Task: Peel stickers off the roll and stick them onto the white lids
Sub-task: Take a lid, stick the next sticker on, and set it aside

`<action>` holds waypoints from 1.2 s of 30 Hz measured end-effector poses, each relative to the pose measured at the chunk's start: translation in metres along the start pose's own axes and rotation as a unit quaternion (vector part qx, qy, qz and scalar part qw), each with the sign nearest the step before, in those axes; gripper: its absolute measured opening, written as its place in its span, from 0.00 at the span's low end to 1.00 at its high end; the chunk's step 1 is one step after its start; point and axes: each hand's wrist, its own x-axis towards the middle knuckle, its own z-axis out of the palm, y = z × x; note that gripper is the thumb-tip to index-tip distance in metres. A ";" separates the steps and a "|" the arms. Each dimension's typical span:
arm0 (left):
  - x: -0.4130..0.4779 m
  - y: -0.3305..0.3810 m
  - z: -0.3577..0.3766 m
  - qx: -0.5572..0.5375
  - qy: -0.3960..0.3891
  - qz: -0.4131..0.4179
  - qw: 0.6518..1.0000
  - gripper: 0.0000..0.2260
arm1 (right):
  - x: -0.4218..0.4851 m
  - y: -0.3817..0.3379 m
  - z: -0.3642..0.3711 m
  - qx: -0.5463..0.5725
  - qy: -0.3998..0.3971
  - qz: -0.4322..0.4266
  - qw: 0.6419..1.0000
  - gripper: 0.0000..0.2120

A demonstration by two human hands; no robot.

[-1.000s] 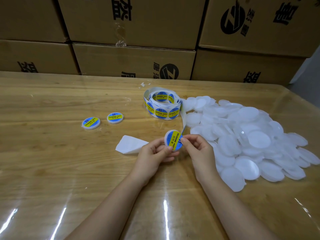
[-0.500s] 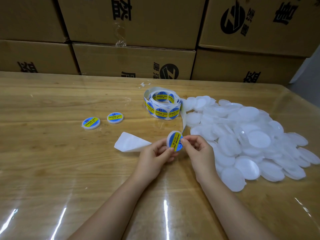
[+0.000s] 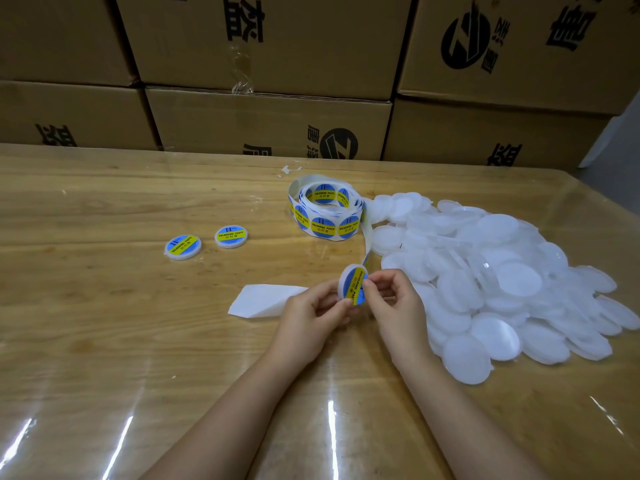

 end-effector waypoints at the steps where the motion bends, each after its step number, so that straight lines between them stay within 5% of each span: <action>1: 0.000 0.000 0.000 -0.015 0.001 -0.005 1.000 0.12 | 0.000 0.000 0.000 -0.005 0.005 -0.004 1.000 0.07; 5: 0.002 0.004 -0.002 -0.077 0.006 -0.026 0.997 0.09 | 0.002 -0.003 -0.001 0.006 0.023 0.017 1.000 0.10; 10: 0.003 0.007 -0.005 -0.093 0.019 -0.050 0.994 0.04 | -0.006 -0.008 0.003 0.023 -0.069 -0.026 0.997 0.14; 18: 0.002 0.009 -0.006 -0.120 0.030 -0.059 0.991 0.08 | -0.008 -0.009 0.002 0.037 -0.100 -0.040 0.993 0.18; 36: 0.005 0.007 -0.009 -0.110 -0.002 -0.045 0.993 0.12 | -0.002 -0.007 -0.002 0.092 -0.043 -0.010 0.995 0.11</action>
